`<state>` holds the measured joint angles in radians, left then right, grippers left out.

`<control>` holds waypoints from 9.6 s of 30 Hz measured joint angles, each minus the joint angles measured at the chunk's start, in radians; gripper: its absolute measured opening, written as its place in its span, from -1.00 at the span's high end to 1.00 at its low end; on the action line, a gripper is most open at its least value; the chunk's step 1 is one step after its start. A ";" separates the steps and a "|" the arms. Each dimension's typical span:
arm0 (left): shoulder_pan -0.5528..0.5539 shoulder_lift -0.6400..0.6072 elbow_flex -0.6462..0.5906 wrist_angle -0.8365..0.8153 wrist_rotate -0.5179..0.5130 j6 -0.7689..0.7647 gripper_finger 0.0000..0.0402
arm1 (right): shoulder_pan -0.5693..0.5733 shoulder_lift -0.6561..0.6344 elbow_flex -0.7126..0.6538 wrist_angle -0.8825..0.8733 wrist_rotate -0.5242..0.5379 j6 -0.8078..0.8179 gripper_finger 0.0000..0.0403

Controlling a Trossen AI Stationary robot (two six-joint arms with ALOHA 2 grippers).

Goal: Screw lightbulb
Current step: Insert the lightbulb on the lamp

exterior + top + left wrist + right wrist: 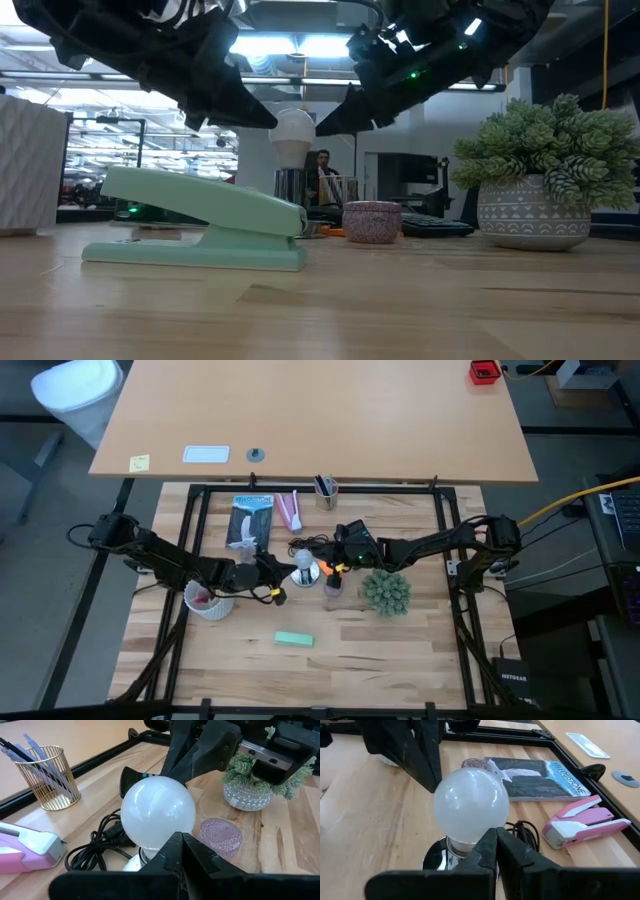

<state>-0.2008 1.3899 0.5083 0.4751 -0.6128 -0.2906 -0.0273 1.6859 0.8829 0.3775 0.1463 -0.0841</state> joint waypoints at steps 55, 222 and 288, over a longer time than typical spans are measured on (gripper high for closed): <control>-0.081 -0.075 0.000 -0.055 -0.065 -0.054 1.00 | 0.001 -0.098 0.000 -0.090 0.055 -0.003 0.94; -0.008 0.018 0.000 -0.003 -0.183 -0.018 1.00 | 0.003 -0.014 0.000 0.029 -0.147 0.040 0.94; -0.007 0.036 -0.001 0.013 -0.221 -0.040 1.00 | 0.050 0.002 0.000 0.040 -0.101 0.027 0.94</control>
<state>-0.2078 1.4257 0.5076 0.4883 -0.8339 -0.3303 0.0224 1.6882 0.8829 0.4177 0.0453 -0.0569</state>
